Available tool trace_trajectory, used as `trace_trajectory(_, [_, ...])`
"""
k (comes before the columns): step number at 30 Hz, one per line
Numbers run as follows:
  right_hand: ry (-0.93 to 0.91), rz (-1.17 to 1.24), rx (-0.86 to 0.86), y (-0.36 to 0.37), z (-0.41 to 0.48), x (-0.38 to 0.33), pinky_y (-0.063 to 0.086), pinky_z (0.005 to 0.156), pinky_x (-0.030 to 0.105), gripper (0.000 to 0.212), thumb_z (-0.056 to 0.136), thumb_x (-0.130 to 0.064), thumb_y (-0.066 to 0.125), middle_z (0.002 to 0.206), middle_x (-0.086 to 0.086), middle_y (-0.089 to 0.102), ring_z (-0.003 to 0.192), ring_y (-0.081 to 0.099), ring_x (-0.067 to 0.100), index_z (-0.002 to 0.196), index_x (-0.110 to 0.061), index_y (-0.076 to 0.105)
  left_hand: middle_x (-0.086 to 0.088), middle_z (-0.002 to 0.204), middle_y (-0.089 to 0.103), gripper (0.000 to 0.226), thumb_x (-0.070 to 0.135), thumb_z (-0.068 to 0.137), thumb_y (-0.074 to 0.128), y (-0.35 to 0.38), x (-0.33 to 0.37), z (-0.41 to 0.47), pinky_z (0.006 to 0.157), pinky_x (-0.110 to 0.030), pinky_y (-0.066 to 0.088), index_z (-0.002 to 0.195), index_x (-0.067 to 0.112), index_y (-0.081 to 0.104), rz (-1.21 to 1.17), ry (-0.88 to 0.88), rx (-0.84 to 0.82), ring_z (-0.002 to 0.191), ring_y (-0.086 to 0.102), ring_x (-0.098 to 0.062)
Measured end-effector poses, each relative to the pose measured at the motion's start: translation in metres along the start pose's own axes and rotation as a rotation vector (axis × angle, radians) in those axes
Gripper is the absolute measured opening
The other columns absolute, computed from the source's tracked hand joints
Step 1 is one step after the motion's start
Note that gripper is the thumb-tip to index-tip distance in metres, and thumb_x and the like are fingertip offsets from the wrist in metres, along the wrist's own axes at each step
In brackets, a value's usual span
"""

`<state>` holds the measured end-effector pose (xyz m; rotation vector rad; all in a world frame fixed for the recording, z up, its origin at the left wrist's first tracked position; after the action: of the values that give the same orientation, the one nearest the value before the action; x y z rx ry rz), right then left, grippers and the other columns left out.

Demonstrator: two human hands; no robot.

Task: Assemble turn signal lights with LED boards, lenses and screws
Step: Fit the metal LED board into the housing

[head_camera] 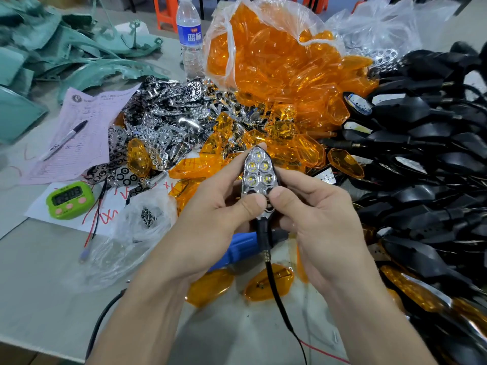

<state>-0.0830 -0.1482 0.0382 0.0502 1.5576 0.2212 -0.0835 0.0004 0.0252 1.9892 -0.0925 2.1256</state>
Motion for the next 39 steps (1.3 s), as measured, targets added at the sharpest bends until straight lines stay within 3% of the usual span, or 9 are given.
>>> trace_trajectory(8, [-0.045,0.061,0.112,0.005,-0.007,-0.001,0.057,0.063,0.019,0.041,0.096,0.004,0.063,0.095,0.001,0.081,0.084,0.077,0.013,0.091,-0.032,0.083,-0.009,0.115,0.069,0.071,0.005,0.087,0.069,0.001,0.001,0.001,0.081,-0.037,0.059,0.146,0.042,0.055,-0.049,-0.016,-0.072,0.098,0.059,-0.019])
trace_trajectory(11, [-0.058,0.051,0.169,0.005,-0.007,0.002,0.064,0.072,0.034,0.042,0.095,0.006,0.065,0.095,0.002,0.081,0.089,0.079,0.02,0.088,-0.031,0.084,-0.017,0.118,0.066,0.081,-0.004,0.081,0.07,0.006,0.0,0.002,0.092,-0.042,0.056,0.149,0.036,0.051,-0.067,-0.016,-0.113,0.103,0.059,-0.022])
trace_trajectory(16, [-0.07,0.05,0.182,0.005,-0.008,0.001,0.058,0.064,0.02,0.043,0.093,0.006,0.068,0.092,-0.001,0.082,0.084,0.078,0.014,0.085,-0.034,0.082,-0.005,0.114,0.07,0.078,-0.008,0.081,0.066,0.008,-0.003,0.003,0.082,-0.032,0.059,0.148,0.027,0.05,-0.199,-0.051,-0.117,0.1,0.067,-0.018])
trace_trajectory(22, [0.052,-0.1,0.084,-0.006,-0.012,0.005,0.06,0.073,0.022,0.027,0.1,-0.017,0.065,0.105,-0.016,0.079,0.098,0.075,0.005,0.116,-0.038,0.07,-0.007,0.113,0.074,0.07,-0.006,0.075,0.063,0.008,-0.006,0.004,0.088,-0.047,0.058,0.134,0.031,0.06,-0.167,-0.103,0.004,0.103,0.068,-0.021])
trace_trajectory(25, [0.196,-0.276,-0.074,-0.01,-0.032,0.018,0.062,0.077,0.031,0.052,0.083,-0.033,0.074,0.102,-0.011,0.079,0.092,0.076,0.012,0.127,-0.052,0.056,-0.006,0.104,0.077,0.066,-0.004,0.074,0.063,0.001,-0.006,0.006,0.074,-0.037,0.062,0.13,0.031,0.061,-0.15,-0.103,0.061,0.097,0.075,-0.021])
trace_trajectory(27, [0.267,-0.31,-0.159,-0.004,-0.044,0.026,0.063,0.074,0.036,0.043,0.08,-0.03,0.074,0.091,0.001,0.08,0.079,0.077,0.019,0.114,-0.052,0.06,-0.005,0.105,0.077,0.069,-0.003,0.074,0.064,-0.001,-0.005,0.007,0.077,-0.041,0.063,0.133,0.032,0.059,-0.122,-0.098,0.063,0.099,0.076,-0.024])
trace_trajectory(30, [0.265,-0.277,-0.073,0.001,-0.049,0.033,0.054,0.056,0.032,0.013,0.096,-0.019,0.067,0.077,0.008,0.076,0.056,0.066,0.021,0.099,-0.031,0.07,-0.006,0.106,0.077,0.069,-0.004,0.074,0.065,0.001,-0.004,0.007,0.078,-0.042,0.064,0.131,0.034,0.06,-0.111,-0.085,0.051,0.101,0.076,-0.025])
trace_trajectory(35, [0.254,-0.403,0.008,-0.001,-0.054,0.035,0.042,0.047,0.024,0.022,0.1,-0.016,0.061,0.065,0.003,0.072,0.043,0.053,0.01,0.083,-0.025,0.073,-0.008,0.104,0.078,0.069,-0.008,0.074,0.066,0.003,-0.008,0.007,0.073,-0.034,0.062,0.129,0.033,0.062,-0.112,-0.083,0.062,0.099,0.077,-0.025])
trace_trajectory(39, [0.234,-0.564,0.06,-0.005,-0.059,0.035,0.043,0.048,0.014,0.026,0.097,-0.027,0.067,0.058,-0.008,0.068,0.044,0.056,0.003,0.072,-0.032,0.071,-0.005,0.106,0.078,0.06,-0.004,0.079,0.067,-0.001,-0.009,0.007,0.08,-0.047,0.065,0.127,0.031,0.063,-0.083,-0.064,0.127,0.103,0.076,-0.024])
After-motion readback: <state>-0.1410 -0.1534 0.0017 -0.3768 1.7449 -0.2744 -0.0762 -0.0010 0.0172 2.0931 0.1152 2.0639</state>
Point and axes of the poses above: each hand's wrist, its own z-axis towards the middle knuckle, its own y-axis out of the palm, x = y × z, the point moved 3 cm from there along z, towards the middle knuckle
